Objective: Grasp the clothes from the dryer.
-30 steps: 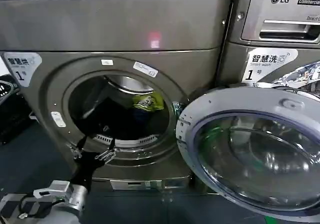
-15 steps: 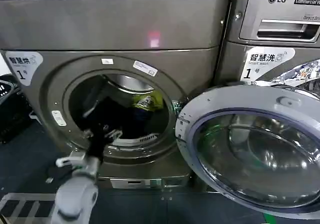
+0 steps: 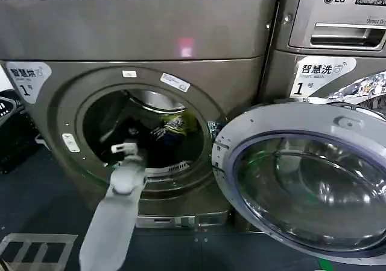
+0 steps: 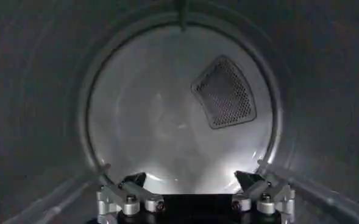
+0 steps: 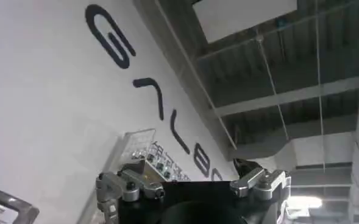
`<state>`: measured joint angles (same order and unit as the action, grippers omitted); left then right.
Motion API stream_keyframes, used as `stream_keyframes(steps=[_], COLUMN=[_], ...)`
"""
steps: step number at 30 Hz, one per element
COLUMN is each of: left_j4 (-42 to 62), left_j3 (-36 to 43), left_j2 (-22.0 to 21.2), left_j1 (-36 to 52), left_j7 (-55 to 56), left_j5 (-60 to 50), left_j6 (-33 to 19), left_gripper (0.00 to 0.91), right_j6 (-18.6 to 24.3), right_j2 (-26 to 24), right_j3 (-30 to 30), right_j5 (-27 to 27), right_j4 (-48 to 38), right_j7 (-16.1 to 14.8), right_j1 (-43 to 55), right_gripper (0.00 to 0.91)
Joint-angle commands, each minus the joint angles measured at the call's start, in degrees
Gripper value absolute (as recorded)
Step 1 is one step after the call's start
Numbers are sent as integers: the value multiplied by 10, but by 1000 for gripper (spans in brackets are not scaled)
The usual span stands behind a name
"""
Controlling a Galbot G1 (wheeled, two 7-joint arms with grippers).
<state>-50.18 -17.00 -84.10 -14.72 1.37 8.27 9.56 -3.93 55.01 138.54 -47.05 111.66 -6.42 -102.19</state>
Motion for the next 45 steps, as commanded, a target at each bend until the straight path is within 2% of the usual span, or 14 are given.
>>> stream_keyframes(steps=[1,5,9,15,21,23,25,27,30,35,41,45], left_j4=[215,219,248,292,340,347,345,347,350,367,382,390], left_j3=[51,137,217,270,307,307,308,316,338,365,378,381], left_j2=[2,21,33,28,29,30,30,31,31,31,30,29], left_j1=[132,143,179,222,258,266,273,278,281,279,278,272], left_j7=[-86,-196,-320,-434,-529,-540,-552,-580,-622,-611,-572,-570], left_j5=[-22,-45,-86,-156,-294,-335,-346,-360,-371,-437,-443,-431], left_j6=[-1,30,22,11,1,13,47,50,27,-20,-67,-77], left_gripper=[907,907,907,907,907,907,907,907,907,907,907,907], right_j6=[2,3,6,9,11,12,12,12,14,15,17,18], right_j2=[0,1,1,2,1,1,0,-1,-1,-2,0,0], right_j3=[1,3,9,11,10,9,7,4,0,0,-10,-13], right_j5=[-5,-4,-4,-3,-1,0,0,2,10,10,12,13], right_j4=[-2,-2,-9,-14,-19,-19,-19,-18,-18,-19,-16,-15], right_j7=[-1,-2,-4,-5,-7,-8,-8,-8,-8,-8,-10,-10], right_j1=[2,0,-5,-5,-4,-3,-2,0,1,4,10,14], right_gripper=[907,907,907,907,907,907,907,907,907,907,907,907])
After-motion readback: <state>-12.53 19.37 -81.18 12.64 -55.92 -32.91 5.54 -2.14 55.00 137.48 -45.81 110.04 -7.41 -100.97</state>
